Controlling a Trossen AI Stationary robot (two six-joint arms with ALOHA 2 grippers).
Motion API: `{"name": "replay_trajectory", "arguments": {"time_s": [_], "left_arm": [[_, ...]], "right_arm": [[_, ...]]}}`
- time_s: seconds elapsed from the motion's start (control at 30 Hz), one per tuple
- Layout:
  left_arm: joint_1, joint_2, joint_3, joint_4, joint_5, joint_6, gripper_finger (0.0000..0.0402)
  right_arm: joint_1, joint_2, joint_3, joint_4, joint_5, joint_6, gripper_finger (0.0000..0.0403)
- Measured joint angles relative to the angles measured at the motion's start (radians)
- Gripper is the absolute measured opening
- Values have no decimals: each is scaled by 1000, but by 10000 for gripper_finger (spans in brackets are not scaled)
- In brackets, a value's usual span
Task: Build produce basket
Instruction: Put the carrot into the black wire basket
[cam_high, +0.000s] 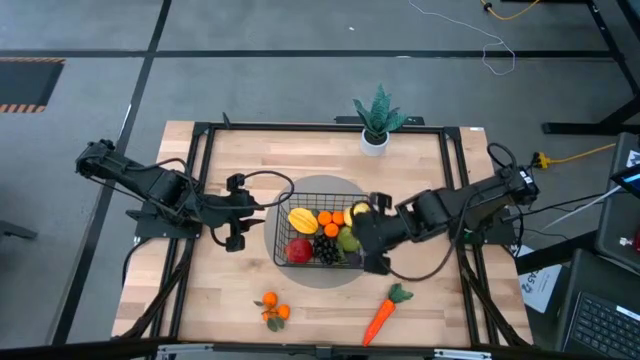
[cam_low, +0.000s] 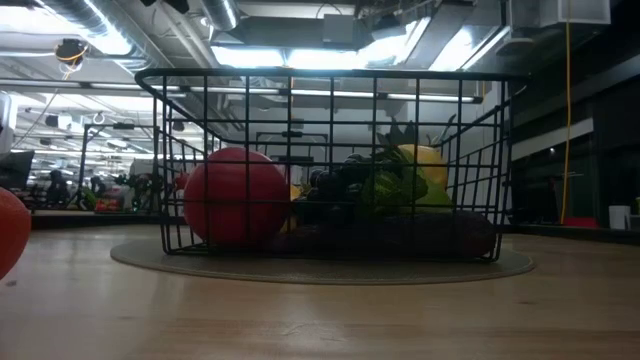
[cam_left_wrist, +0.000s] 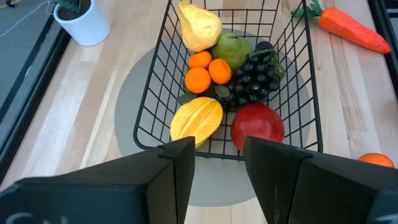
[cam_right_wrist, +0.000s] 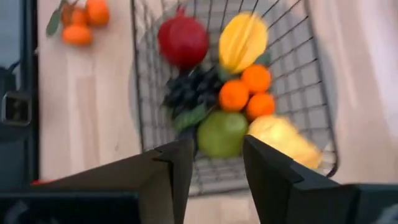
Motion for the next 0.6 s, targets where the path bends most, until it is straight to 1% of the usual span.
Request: {"name": "replay_trajectory", "arguments": {"time_s": [0.1, 0.23, 0.43, 0.6], "left_arm": [[0, 0, 0, 0, 0, 0, 124], [0, 0, 0, 0, 0, 0, 124], [0, 0, 0, 0, 0, 0, 125], [0, 0, 0, 0, 0, 0, 125]], "right_arm": [[46, 3, -15, -16, -6, 11, 132], [110, 5, -86, 51, -23, 59, 132], [213, 5, -251, 117, -173, 32, 132], [269, 6, -395, 158, -214, 58, 132]]}}
